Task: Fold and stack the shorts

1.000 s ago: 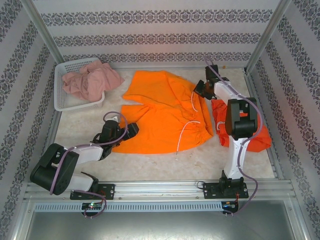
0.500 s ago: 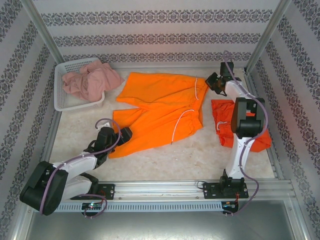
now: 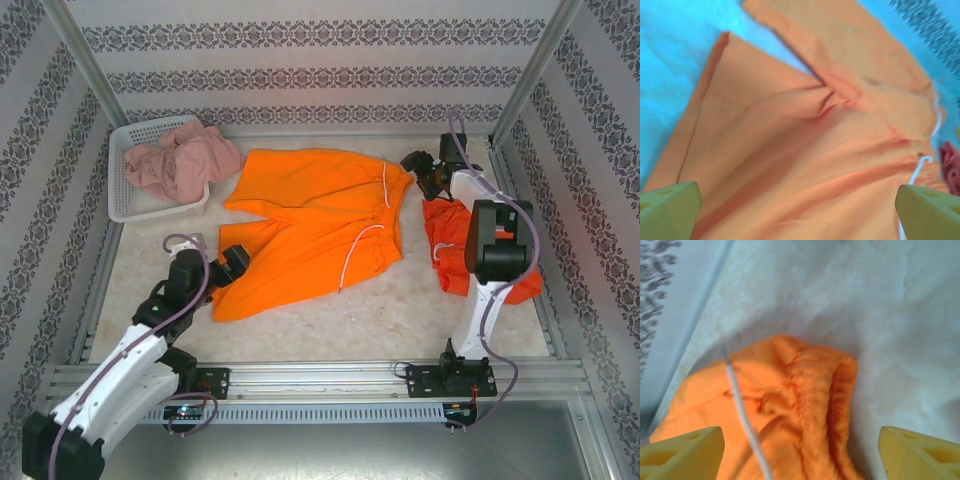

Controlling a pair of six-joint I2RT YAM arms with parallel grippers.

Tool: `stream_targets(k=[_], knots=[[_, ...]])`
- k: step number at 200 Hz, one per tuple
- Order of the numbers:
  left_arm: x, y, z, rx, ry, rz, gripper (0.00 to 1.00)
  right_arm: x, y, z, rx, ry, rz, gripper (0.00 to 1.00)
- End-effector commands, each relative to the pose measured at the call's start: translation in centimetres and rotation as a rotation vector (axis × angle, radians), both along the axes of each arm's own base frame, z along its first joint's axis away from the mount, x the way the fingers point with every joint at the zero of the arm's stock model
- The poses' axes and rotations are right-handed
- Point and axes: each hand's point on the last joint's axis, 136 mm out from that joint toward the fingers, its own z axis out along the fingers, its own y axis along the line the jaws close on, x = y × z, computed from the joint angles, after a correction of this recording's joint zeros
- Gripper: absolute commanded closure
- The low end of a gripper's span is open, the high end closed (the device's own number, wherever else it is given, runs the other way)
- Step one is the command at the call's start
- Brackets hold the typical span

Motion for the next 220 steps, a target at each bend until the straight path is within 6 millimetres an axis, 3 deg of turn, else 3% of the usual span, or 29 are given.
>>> stream_targets(k=[1, 41, 62, 97, 116, 143, 182, 220], knots=[[-3.9, 2.0, -3.0, 0.036, 0.194, 0.057, 0.00, -1.8, 2.4, 5.3, 0.020, -0.129, 0.057, 0.16], [-7.1, 2.4, -6.2, -0.056, 0.336, 0.128, 0.00, -7.8, 7.1, 7.9, -0.041, -0.225, 0.192, 0.13], [-8.4, 3.0, -7.3, -0.055, 0.402, 0.169, 0.06, -11.1, 9.4, 9.1, -0.117, -0.285, 0.321, 0.11], [-10.1, 3.9, -8.9, -0.047, 0.503, 0.239, 0.21, -15.8, 10.2, 10.0, -0.246, -0.379, 0.444, 0.11], [-10.4, 3.4, -10.1, -0.071, 0.541, 0.240, 0.28, -17.6, 10.0, 10.4, -0.282, -0.424, 0.461, 0.11], [-9.3, 1.9, -11.0, -0.141, 0.533, 0.203, 0.32, -19.3, 9.5, 10.9, -0.316, -0.461, 0.460, 0.11], [-8.3, 1.5, -11.6, -0.122, 0.530, 0.184, 0.44, -20.3, 9.2, 11.0, -0.333, -0.477, 0.457, 0.11], [-6.9, 1.6, -11.8, -0.078, 0.500, 0.174, 0.66, -20.6, 9.4, 10.3, -0.353, -0.460, 0.494, 0.11]])
